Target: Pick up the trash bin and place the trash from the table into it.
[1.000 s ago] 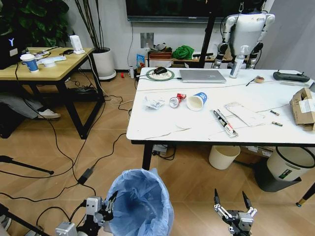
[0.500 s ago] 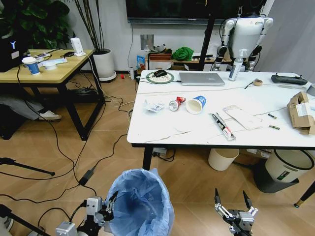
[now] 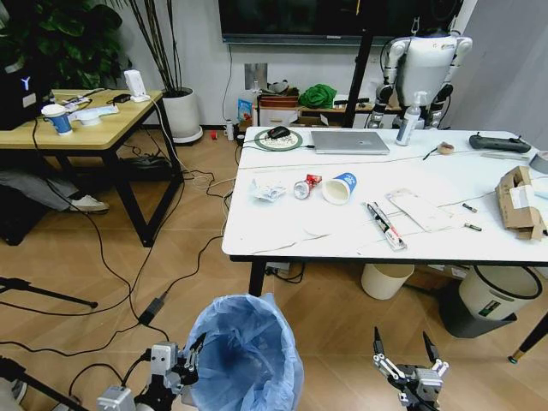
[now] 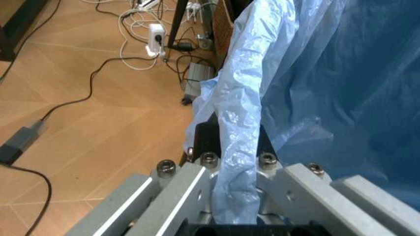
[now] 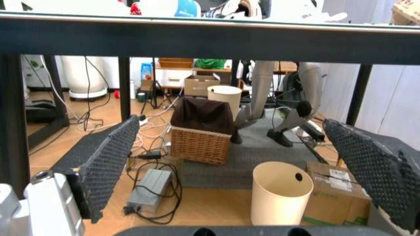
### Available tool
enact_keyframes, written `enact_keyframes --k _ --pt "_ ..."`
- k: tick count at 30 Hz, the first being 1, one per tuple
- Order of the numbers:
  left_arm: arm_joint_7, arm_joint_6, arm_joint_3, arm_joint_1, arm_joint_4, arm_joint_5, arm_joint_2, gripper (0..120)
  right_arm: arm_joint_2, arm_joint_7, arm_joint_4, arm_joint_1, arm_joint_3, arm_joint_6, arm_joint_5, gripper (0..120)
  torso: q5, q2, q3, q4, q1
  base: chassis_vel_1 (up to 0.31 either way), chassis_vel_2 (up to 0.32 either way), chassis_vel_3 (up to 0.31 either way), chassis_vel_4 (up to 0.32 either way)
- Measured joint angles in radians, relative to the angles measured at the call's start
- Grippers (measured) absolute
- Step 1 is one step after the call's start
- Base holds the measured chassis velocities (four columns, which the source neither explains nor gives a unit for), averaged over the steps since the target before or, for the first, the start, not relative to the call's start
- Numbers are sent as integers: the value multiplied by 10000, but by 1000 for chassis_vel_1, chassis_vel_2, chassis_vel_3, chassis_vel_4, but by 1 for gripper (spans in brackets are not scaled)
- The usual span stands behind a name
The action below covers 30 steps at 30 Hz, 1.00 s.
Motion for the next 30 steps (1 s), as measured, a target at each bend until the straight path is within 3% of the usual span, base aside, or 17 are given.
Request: enact_keyframes --k 15,22,30 --pt "-17 0 43 15 5 -15 -1 0 0 -2 61 -43 -6 -1 -5 100 0 718 404 0 314 0 0 0 0" --pt "-32 0 45 27 4 -17 0 0 0 -3 83 -62 -9 -1 -6 100 0 868 490 0 378 0 0 0 0" --pt "-40 0 55 56 -42 -16 -13 0 0 -11 167 -87 -50 -8 -29 100 0 1461 827 0 634 0 0 0 0"
